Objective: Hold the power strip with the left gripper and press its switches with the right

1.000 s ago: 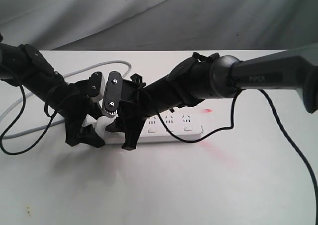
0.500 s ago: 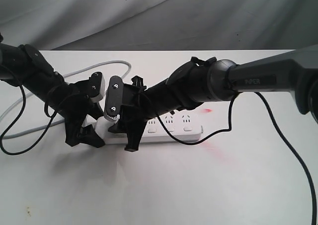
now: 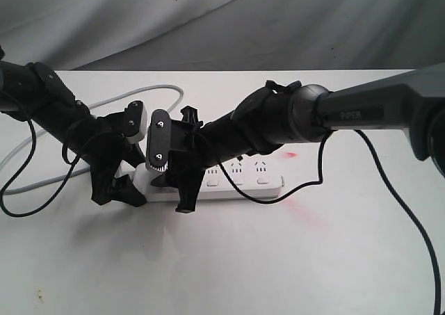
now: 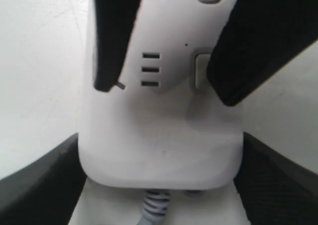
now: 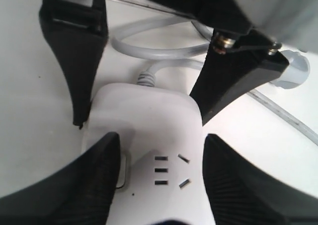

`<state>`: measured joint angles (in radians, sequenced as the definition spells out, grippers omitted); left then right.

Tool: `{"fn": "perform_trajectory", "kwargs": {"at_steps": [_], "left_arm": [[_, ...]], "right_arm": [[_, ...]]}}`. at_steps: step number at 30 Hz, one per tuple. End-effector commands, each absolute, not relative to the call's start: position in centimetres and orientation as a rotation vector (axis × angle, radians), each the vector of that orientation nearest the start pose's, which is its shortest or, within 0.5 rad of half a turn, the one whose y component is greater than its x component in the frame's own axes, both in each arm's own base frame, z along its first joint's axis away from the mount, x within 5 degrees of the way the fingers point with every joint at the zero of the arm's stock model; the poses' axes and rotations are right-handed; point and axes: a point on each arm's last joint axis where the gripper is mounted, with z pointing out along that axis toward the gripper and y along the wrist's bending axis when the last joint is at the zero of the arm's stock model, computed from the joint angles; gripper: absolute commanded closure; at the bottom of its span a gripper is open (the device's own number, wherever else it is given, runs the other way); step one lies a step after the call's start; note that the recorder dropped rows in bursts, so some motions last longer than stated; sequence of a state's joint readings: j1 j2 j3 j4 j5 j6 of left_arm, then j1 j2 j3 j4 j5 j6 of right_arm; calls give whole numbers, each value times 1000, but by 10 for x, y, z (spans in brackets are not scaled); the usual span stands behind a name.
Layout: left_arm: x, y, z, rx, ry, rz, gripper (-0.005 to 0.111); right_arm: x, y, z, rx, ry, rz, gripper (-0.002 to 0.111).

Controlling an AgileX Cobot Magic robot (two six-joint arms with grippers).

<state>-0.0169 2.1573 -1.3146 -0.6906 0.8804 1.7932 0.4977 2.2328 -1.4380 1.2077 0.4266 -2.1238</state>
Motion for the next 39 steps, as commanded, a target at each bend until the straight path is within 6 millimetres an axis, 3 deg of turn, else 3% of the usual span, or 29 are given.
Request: {"fn": "perform_trajectory", "kwargs": {"at_steps": [1, 8, 13, 17, 24, 27, 34, 39], "left_arm": [[390, -55, 103, 1696, 2141, -543, 39], [390, -55, 103, 1696, 2141, -543, 39], [390, -55, 103, 1696, 2141, -543, 39], [390, -55, 103, 1696, 2141, -543, 39], [390, -55, 103, 1696, 2141, -543, 39], [390, -55, 103, 1696, 2141, -543, 39], [390, -55, 103, 1696, 2141, -543, 39], [390, -55, 103, 1696, 2141, -543, 39]], "right_arm": [[392, 244, 94, -1784, 1641, 194, 55], [385, 237, 79, -1809, 1686, 192, 54], [386, 237, 82, -1792, 1686, 178, 54], [387, 238, 101, -1764, 1658, 165, 54], [386, 237, 154, -1671, 1607, 141, 54], [386, 235, 164, -1653, 1599, 140, 54], [385, 217, 156, -1652, 1653, 156, 55], [383, 215, 151, -1662, 1663, 160, 55]]}}
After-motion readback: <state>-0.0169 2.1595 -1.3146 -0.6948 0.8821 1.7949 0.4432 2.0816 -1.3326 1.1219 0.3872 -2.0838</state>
